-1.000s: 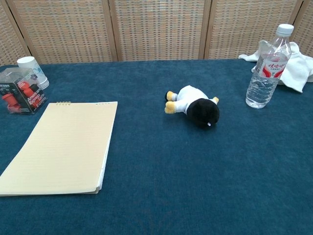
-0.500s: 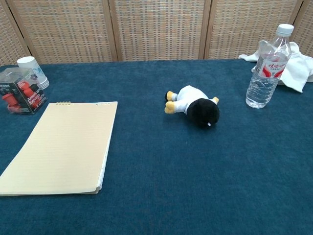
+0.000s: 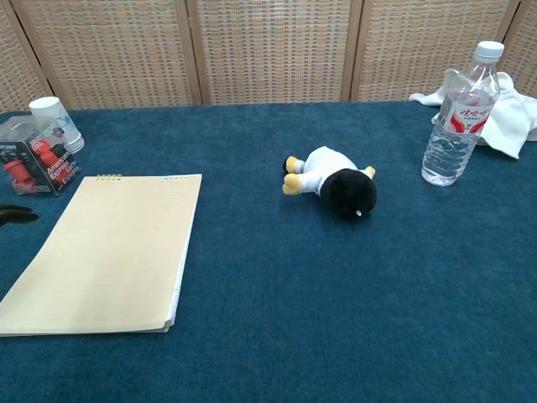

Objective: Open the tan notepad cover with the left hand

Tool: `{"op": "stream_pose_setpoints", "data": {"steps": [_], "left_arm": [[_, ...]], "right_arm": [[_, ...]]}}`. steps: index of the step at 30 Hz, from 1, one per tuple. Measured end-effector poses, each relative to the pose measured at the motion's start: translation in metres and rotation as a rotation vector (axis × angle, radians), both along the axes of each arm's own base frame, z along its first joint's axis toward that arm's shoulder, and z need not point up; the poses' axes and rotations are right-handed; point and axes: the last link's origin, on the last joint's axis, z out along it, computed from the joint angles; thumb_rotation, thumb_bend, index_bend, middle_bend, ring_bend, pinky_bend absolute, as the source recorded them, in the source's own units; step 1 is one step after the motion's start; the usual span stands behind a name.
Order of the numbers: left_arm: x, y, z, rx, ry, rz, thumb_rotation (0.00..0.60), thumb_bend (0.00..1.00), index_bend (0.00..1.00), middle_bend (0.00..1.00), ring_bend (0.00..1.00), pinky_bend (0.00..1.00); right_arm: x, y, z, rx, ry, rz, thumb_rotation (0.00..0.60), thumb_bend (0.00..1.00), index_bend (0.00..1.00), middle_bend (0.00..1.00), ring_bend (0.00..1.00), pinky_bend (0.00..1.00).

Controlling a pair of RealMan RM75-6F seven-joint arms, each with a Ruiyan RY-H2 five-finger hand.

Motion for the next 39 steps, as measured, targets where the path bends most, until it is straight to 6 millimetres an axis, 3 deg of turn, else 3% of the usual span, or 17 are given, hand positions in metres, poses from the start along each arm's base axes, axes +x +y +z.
{"op": "stream_pose_setpoints", "data": {"steps": [18,39], "left_arm": [[0.004,0.008,-0.055,-0.06,0.055,-0.042,0.6,0.35,0.0,0.0,0.0,0.0],[0.001,0.023,-0.063,-0.031,0.05,-0.018,0.6,0.36,0.0,0.0,0.0,0.0]], "right_arm": [[-0.001,-0.001,0.001,0.008,-0.011,-0.005,0.6,0.0,0.0,0.0,0.0,0.0],[-0.003,-0.002,0.003,0.003,-0.021,-0.01,0.6,0.0,0.0,0.0,0.0,0.0]]}}
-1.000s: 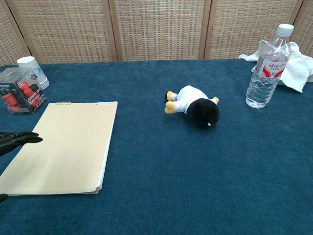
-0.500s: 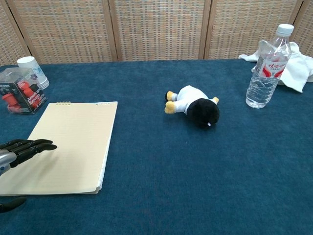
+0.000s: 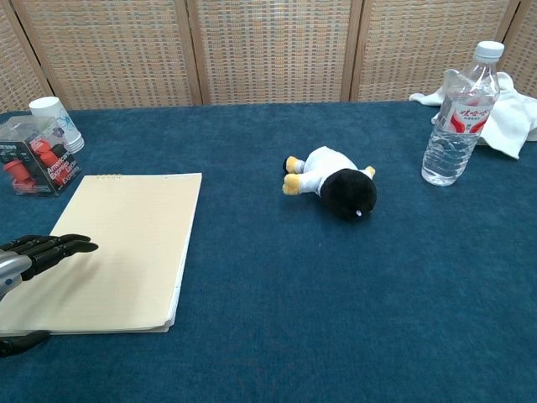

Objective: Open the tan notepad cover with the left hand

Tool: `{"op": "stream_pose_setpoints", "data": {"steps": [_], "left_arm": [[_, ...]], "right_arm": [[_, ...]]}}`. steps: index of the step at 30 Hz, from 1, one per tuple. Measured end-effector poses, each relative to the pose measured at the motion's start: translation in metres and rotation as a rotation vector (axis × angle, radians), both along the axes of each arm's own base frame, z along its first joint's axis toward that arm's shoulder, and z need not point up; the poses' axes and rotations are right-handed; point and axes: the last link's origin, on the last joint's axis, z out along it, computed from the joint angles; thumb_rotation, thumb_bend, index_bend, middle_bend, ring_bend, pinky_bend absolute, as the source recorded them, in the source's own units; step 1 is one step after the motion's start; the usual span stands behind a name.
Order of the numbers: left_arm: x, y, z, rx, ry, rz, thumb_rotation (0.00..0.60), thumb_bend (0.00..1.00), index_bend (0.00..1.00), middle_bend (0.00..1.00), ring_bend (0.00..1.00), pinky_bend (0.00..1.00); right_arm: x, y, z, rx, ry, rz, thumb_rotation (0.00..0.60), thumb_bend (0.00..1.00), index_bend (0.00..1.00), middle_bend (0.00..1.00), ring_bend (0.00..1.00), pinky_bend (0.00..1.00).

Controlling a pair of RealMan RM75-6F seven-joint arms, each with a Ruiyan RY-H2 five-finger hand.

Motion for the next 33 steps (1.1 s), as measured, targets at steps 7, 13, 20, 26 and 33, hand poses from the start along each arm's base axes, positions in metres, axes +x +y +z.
{"op": "stream_pose_setpoints", "data": {"steps": [7,13,20,26,33], "left_arm": [[0.001,0.005,0.002,0.01,0.002,0.004,0.6,0.36,0.0,0.0,0.0,0.0],[0.001,0.006,0.003,0.014,0.01,0.009,0.6,0.36,0.0,0.0,0.0,0.0],[-0.002,0.008,0.0,0.006,0.024,0.021,0.6,0.36,0.0,0.0,0.0,0.0],[-0.002,0.011,-0.001,0.006,0.031,0.027,0.6,0.44,0.0,0.0,0.0,0.0],[0.004,0.017,0.003,0.026,0.03,0.014,0.6,0.45,0.0,0.0,0.0,0.0]], "right_arm": [[0.0,0.0,0.0,0.004,-0.005,-0.002,0.6,0.0,0.0,0.0,0.0,0.0],[0.0,0.0,0.0,0.005,-0.004,-0.002,0.6,0.0,0.0,0.0,0.0,0.0],[-0.001,0.0,0.0,0.006,-0.005,-0.004,0.6,0.0,0.0,0.0,0.0,0.0],[-0.001,0.0,-0.001,0.007,-0.007,-0.004,0.6,0.0,0.0,0.0,0.0,0.0],[-0.002,-0.001,0.001,0.004,-0.014,-0.008,0.6,0.0,0.0,0.0,0.0,0.0]]}}
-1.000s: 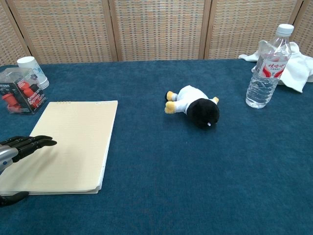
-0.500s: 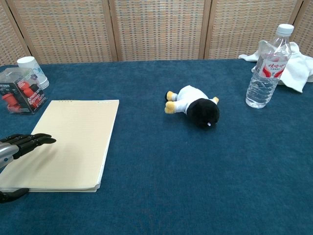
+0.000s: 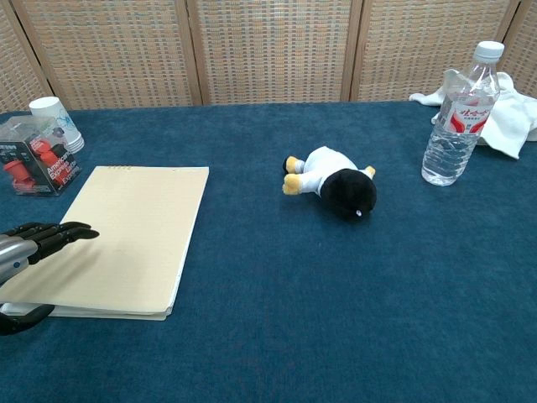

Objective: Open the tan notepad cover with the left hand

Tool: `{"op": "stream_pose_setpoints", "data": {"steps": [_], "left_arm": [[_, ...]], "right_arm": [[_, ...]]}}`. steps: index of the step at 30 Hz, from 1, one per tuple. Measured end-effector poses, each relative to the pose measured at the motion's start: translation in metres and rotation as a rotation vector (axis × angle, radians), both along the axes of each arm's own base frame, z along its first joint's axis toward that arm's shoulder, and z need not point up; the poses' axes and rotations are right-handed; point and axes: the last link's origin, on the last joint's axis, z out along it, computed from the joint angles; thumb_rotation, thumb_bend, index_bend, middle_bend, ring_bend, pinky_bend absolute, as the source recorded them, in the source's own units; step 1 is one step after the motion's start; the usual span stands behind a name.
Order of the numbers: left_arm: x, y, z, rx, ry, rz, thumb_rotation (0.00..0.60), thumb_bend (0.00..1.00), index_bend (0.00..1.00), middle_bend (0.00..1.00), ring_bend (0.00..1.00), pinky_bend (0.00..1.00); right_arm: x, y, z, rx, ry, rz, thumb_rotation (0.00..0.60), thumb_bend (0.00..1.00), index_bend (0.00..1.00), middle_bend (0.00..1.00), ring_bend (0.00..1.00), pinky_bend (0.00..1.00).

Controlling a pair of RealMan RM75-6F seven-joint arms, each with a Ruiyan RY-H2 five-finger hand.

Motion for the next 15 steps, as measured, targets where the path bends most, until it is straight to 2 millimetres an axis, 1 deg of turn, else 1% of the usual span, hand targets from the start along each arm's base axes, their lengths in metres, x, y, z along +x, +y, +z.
{"op": "stream_pose_setpoints", "data": {"steps": [4,7,12,15], "left_arm": [[0.006,0.005,0.006,0.021,-0.006,-0.014,0.6,0.45,0.0,0.0,0.0,0.0],[0.015,0.013,0.014,0.049,-0.023,-0.025,0.6,0.45,0.0,0.0,0.0,0.0],[0.029,0.038,0.033,0.114,-0.023,-0.047,0.6,0.45,0.0,0.0,0.0,0.0],[0.035,0.049,0.041,0.133,-0.019,-0.04,0.6,0.45,0.0,0.0,0.0,0.0]], "right_arm": [[0.0,0.0,0.0,0.002,0.0,0.001,0.6,0.0,0.0,0.0,0.0,0.0],[0.0,0.0,-0.001,0.003,0.0,0.0,0.6,0.0,0.0,0.0,0.0,0.0],[-0.001,0.0,-0.001,0.003,0.003,-0.002,0.6,0.0,0.0,0.0,0.0,0.0],[-0.001,-0.001,-0.002,0.003,0.004,-0.005,0.6,0.0,0.0,0.0,0.0,0.0]]}}
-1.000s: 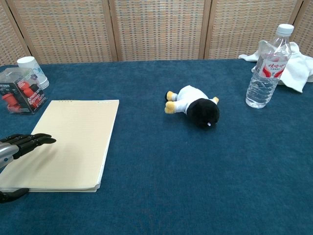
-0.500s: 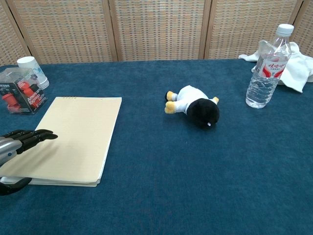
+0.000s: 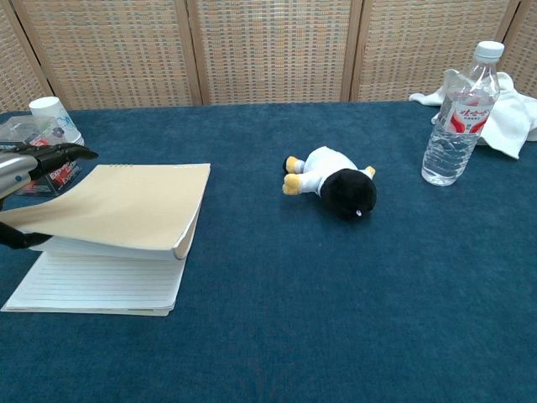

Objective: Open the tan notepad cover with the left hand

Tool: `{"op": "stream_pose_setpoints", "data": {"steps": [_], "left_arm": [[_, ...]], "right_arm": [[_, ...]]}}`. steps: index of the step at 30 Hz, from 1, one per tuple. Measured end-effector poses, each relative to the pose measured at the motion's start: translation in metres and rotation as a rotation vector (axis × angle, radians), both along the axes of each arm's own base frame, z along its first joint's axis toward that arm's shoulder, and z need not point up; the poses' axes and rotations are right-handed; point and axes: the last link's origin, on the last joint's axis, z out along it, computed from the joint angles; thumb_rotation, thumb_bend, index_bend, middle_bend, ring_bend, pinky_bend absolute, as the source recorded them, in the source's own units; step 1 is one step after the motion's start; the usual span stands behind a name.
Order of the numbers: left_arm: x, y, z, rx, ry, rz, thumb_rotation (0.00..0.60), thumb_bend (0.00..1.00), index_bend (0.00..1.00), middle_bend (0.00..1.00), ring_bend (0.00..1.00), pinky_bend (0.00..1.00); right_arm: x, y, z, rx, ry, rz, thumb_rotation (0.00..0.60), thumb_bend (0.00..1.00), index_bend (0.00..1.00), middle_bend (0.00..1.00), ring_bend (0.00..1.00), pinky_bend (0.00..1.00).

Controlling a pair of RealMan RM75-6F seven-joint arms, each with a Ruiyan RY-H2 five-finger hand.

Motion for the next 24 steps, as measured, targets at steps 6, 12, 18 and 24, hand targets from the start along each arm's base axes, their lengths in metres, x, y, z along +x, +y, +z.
{"op": "stream_pose_setpoints", "data": {"steps": [6,12,18,24], "left_arm": [[-0.007,0.007,-0.006,-0.079,0.005,0.068,0.6,0.45,0.0,0.0,0.0,0.0],[-0.02,0.004,-0.016,-0.109,0.013,0.097,0.6,0.45,0.0,0.0,0.0,0.0],[-0.023,0.003,-0.021,-0.114,0.008,0.102,0.6,0.46,0.01,0.0,0.0,0.0],[-0.019,0.003,-0.021,-0.088,-0.016,0.064,0.6,0.53,0.45,0.23,0.07,0.0]], "right_arm": [[-0.001,-0.001,-0.001,0.001,0.003,-0.009,0.6,0.0,0.0,0.0,0.0,0.0],[-0.001,-0.001,-0.001,0.0,0.001,-0.008,0.6,0.0,0.0,0.0,0.0,0.0],[-0.001,-0.001,0.0,0.001,-0.002,-0.007,0.6,0.0,0.0,0.0,0.0,0.0],[-0.001,-0.001,0.0,0.002,-0.002,-0.007,0.6,0.0,0.0,0.0,0.0,0.0]]}}
